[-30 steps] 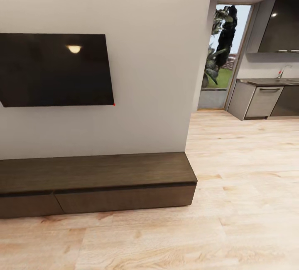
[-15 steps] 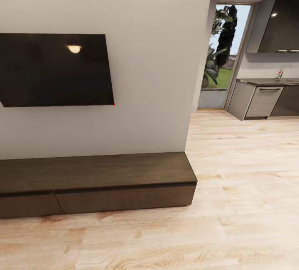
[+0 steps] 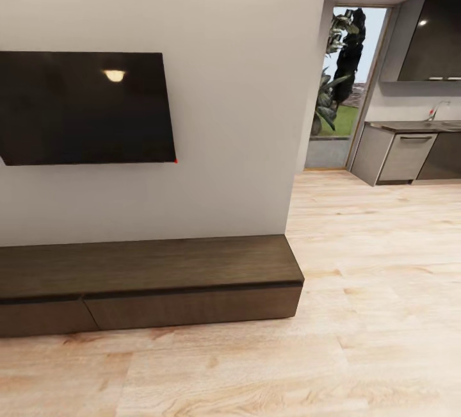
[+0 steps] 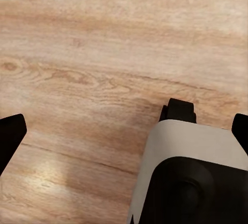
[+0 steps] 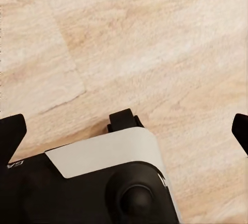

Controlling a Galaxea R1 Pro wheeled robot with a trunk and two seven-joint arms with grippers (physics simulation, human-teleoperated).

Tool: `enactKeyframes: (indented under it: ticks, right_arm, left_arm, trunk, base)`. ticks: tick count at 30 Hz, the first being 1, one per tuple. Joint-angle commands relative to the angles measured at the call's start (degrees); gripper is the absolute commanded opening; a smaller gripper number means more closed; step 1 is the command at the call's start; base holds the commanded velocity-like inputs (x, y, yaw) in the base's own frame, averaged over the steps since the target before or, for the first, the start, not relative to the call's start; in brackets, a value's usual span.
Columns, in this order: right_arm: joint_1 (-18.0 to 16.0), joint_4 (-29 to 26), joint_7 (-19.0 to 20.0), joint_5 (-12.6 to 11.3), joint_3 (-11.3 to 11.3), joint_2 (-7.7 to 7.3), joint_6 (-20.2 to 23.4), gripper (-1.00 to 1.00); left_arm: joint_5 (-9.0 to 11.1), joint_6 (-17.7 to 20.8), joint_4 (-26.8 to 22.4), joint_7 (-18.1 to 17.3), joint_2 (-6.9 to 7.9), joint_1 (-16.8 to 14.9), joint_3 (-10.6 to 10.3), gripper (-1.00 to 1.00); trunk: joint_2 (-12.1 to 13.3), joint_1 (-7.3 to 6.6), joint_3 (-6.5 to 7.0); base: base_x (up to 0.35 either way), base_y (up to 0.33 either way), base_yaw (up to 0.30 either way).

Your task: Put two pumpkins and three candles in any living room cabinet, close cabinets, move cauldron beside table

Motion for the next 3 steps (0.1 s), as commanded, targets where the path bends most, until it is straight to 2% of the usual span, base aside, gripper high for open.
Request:
enactKeyframes:
  ticks: [1, 3]
  right_arm:
    - [-0.1, 0.1, 0.0, -0.4, 0.5, 0.12, -0.3, 1.0]
    - [-0.1, 0.0, 0.0, -0.6, 0.5, 0.25, -0.3, 1.0]
  left_arm:
    - [0.3, 0.4, -0.2, 0.4, 0.05, 0.0, -0.5, 1.0]
    - [0.3, 0.4, -0.2, 0.4, 0.05, 0.0, -0.5, 1.0]
  trunk:
    - [0.0, 0.0, -0.06]
    - [0.0, 0.0, -0.06]
  base:
    - [0.0, 0.0, 0.0]
    - [0.0, 0.0, 0.0]
